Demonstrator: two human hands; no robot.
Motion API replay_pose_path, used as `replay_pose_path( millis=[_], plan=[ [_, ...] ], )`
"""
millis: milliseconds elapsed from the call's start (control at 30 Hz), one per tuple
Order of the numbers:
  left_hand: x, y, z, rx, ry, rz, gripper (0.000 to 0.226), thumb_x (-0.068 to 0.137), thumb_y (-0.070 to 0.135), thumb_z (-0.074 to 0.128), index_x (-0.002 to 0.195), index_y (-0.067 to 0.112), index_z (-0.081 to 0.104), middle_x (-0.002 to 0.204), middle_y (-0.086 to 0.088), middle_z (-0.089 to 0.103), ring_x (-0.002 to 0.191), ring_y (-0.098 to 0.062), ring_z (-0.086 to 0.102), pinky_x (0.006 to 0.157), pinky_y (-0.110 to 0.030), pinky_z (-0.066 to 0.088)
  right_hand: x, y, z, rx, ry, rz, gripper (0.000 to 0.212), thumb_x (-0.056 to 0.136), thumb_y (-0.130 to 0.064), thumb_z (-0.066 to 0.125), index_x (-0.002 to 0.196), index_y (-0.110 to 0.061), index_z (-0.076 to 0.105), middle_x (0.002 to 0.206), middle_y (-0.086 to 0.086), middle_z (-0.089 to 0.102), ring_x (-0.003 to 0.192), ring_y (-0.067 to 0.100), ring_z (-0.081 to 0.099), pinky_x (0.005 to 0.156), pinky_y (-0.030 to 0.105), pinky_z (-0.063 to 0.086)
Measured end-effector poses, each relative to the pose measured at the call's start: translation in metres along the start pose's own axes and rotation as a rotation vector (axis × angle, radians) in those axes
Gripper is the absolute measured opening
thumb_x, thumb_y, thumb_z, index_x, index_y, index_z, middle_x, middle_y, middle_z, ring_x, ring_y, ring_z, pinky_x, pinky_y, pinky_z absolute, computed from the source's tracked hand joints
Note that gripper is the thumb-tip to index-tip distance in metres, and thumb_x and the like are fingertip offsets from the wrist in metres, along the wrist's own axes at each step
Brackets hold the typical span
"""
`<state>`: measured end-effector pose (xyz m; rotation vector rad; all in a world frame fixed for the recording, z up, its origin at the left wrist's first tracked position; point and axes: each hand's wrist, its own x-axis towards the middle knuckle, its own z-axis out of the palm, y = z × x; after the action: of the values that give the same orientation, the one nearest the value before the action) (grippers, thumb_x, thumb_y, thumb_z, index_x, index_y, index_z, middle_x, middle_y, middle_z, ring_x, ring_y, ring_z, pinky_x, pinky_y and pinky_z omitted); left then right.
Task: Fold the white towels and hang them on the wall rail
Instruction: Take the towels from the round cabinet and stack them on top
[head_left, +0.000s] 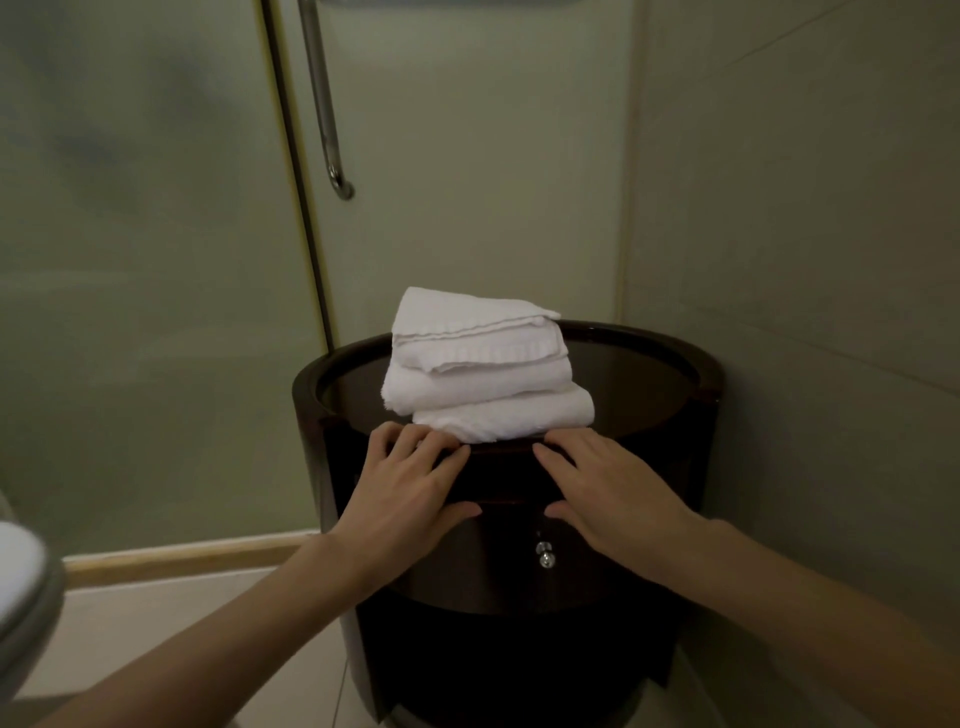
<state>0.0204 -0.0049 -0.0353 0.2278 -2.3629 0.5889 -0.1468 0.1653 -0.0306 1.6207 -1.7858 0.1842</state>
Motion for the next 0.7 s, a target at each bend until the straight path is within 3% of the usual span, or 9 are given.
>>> replay_pose_path(
  millis=[233, 467, 700],
  plan=[
    [0.001, 0.003, 0.010, 0.025, 0.145, -0.043, 0.045, 0.072, 0.049, 0.067, 0.102, 0.015, 0.070, 0.097, 0.002, 0.065, 0.095, -0.021, 0.050, 0.090, -0.042, 0.033, 0.004, -0.004, 0.010, 0.092, 0.074, 0.071, 0.059, 0.051, -0.026, 0.092, 0.102, -0.008, 0.067, 0.097, 0.008, 0.064, 0.086, 0.022, 0.063, 0.069, 0.030, 0.056],
    [0.001, 0.003, 0.017, 0.021, 0.253, -0.055, 0.038, 0.075, 0.045, 0.066, 0.098, 0.014, 0.070, 0.092, 0.002, 0.066, 0.089, -0.021, 0.053, 0.087, -0.043, 0.033, 0.007, -0.008, 0.017, 0.119, 0.141, 0.116, 0.047, 0.051, -0.013, 0.089, 0.093, -0.009, 0.067, 0.088, 0.006, 0.061, 0.080, 0.022, 0.061, 0.064, 0.031, 0.053],
    [0.004, 0.003, 0.018, 0.044, 0.292, -0.065, 0.033, 0.069, 0.039, 0.078, 0.089, 0.014, 0.071, 0.083, 0.003, 0.063, 0.086, -0.019, 0.050, 0.083, -0.041, 0.031, 0.010, -0.011, 0.021, 0.123, 0.188, 0.145, 0.042, 0.050, -0.005, 0.085, 0.085, -0.009, 0.064, 0.083, 0.007, 0.059, 0.073, 0.023, 0.058, 0.060, 0.032, 0.049]
  ],
)
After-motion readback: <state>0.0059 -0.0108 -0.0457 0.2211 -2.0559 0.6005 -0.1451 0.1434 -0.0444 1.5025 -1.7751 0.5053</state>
